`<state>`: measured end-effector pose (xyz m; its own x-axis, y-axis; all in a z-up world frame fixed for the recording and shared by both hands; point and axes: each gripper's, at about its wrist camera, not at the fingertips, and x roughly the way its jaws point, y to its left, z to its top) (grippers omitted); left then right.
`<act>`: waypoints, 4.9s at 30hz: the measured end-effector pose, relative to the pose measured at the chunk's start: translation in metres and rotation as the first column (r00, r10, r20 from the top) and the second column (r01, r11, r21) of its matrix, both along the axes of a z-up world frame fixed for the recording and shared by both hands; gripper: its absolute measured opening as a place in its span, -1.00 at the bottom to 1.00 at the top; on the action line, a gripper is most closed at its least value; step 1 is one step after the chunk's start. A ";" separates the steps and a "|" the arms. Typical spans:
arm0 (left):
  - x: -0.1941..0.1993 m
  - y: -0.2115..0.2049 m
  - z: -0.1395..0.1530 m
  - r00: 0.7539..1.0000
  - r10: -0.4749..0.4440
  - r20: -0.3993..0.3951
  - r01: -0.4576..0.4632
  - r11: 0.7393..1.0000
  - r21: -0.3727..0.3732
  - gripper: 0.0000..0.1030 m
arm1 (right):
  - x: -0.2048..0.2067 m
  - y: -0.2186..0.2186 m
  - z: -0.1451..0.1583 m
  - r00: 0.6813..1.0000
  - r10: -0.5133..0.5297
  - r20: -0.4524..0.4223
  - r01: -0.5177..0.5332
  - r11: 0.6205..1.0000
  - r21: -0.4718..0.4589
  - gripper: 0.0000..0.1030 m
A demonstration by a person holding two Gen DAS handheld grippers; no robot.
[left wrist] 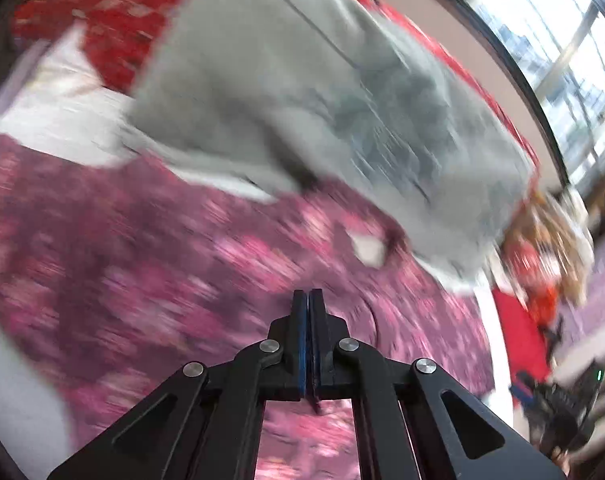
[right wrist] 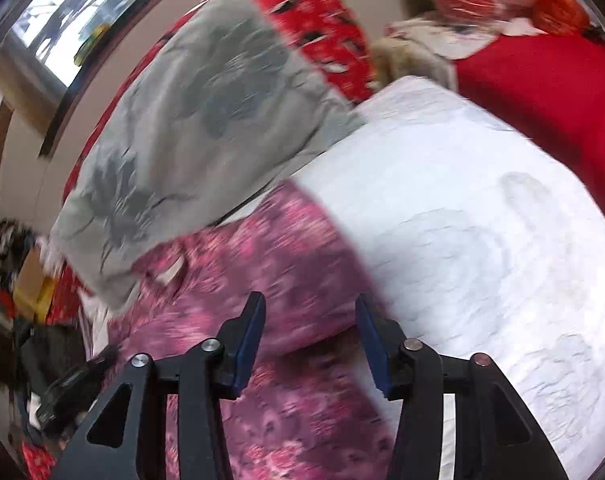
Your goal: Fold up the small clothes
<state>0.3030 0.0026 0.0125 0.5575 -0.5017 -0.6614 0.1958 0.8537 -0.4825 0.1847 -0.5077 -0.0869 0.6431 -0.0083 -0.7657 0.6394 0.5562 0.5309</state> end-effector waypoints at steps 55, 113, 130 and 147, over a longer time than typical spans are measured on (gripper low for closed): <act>0.003 0.017 -0.039 0.910 0.093 -0.404 -0.097 0.995 0.010 -0.86 | 0.057 0.043 -0.058 0.943 0.324 -0.083 -0.320 0.946 0.055 -0.89; 0.071 0.295 -0.003 0.788 0.543 -0.292 -0.495 0.839 0.224 0.07 | 0.183 0.290 -0.025 0.791 0.610 0.036 -0.581 0.770 -0.264 -0.19; 0.142 0.343 -0.057 0.710 0.636 -0.302 -0.625 0.767 0.148 -0.80 | 0.180 0.281 -0.027 0.777 0.619 0.115 -0.591 0.780 -0.207 0.00; 0.058 0.241 0.064 0.890 0.429 -0.155 -0.436 0.900 -0.013 -0.81 | 0.173 0.275 -0.008 0.786 0.618 0.009 -0.601 0.767 -0.226 -0.01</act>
